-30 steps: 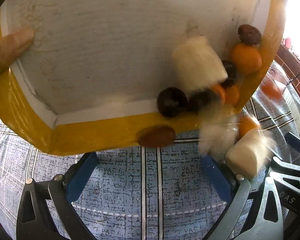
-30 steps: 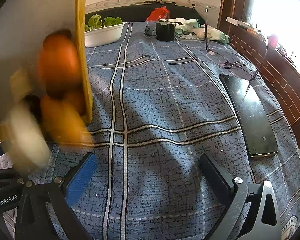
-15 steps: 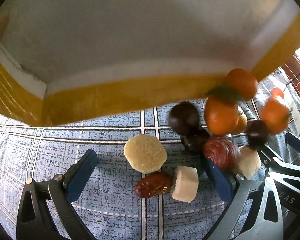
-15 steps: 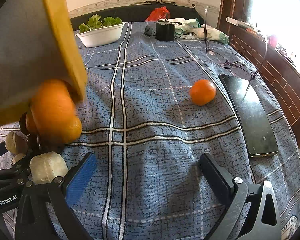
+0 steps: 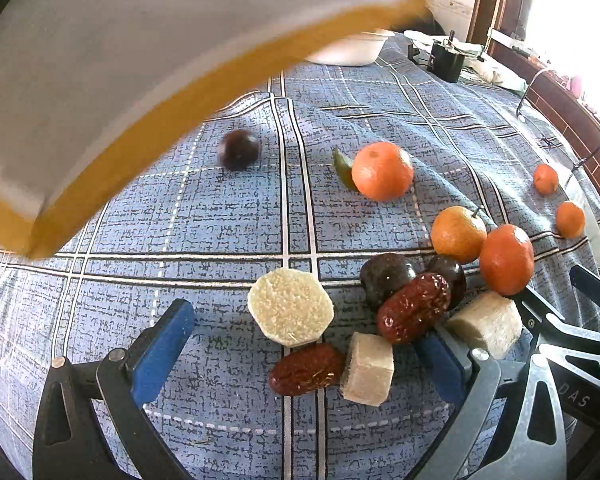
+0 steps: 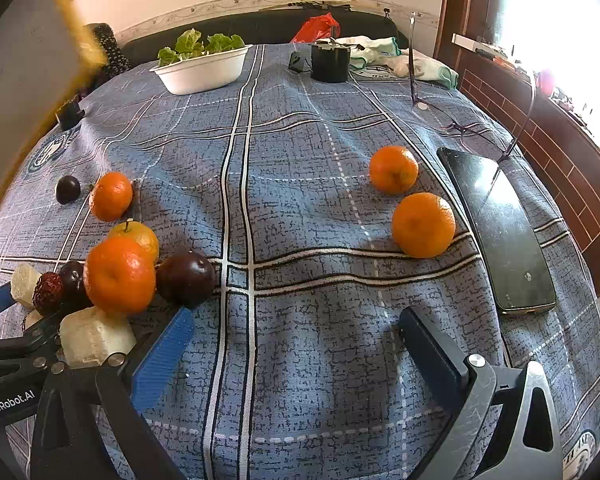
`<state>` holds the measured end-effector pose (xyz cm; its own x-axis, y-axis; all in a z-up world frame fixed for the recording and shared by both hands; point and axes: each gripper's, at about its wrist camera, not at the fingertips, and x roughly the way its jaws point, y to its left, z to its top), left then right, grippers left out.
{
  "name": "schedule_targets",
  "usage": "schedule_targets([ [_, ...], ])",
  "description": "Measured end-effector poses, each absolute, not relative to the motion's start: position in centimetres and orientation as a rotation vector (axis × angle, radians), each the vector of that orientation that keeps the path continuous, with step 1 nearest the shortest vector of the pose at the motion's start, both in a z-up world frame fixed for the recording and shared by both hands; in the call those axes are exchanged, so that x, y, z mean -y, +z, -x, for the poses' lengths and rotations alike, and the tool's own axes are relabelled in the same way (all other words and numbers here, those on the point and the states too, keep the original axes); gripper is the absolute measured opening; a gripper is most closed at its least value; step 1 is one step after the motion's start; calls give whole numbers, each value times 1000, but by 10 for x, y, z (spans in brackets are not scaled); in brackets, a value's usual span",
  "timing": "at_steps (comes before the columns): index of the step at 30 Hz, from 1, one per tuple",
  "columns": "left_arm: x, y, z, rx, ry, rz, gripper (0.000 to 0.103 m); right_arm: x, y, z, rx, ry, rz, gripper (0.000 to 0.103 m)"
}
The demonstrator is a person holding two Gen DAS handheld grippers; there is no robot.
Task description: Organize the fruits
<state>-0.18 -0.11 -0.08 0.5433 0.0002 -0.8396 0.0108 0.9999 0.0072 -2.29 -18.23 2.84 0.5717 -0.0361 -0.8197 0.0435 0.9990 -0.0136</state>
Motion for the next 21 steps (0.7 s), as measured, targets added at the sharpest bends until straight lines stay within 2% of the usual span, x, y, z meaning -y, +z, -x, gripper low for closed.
schedule_targets([
  [21,0,-1,2,-998,1,-7,103,183,28,23,-962,-47,-8,103],
])
